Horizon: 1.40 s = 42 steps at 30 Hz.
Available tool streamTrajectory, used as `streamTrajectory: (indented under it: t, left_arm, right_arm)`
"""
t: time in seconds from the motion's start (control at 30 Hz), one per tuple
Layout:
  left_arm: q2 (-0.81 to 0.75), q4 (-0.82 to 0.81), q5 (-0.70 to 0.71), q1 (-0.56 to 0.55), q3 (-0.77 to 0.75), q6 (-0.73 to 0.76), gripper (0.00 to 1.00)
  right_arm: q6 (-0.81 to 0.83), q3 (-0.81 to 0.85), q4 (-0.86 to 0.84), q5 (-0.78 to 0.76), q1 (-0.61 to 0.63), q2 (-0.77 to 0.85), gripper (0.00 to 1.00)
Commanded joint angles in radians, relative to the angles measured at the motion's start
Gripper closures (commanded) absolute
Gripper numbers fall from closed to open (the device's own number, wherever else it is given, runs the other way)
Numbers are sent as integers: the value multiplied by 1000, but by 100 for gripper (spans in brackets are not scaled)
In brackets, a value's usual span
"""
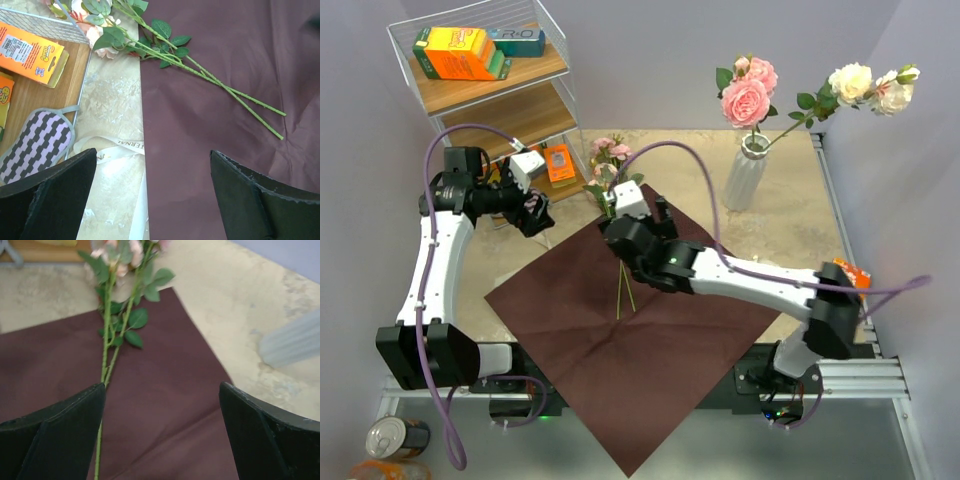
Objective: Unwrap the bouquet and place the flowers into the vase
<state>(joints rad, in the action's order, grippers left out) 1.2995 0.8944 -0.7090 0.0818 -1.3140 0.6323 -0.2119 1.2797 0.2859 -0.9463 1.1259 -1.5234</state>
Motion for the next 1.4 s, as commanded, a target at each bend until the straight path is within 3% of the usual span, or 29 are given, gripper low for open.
streamTrajectory:
  t: [0.0, 0.17, 0.23, 0.33, 0.9, 1.37]
  left_arm:
    - [-8, -37, -33, -1, -2, -25, 1]
    - [-22, -11, -17, -1, -15, -11, 1]
    - [-35, -18, -10, -1, -1, -5, 1]
    - [-51, -18, -4, -1, 18, 6, 1]
    - [-34, -32, -10, 1, 38, 15, 1]
    - [-19, -48, -6, -1, 58, 12, 1]
  right_arm:
    - [-67, 121, 38, 122, -5, -168, 6]
    - [-104, 207, 9, 266, -55, -334, 24]
    - [-127, 233, -10, 339, -98, -369, 38]
    - [-158, 263, -25, 397, -152, -431, 49]
    - [-130, 543, 18, 526, -313, -736, 58]
    - [-119, 583, 18, 540, -359, -816, 60]
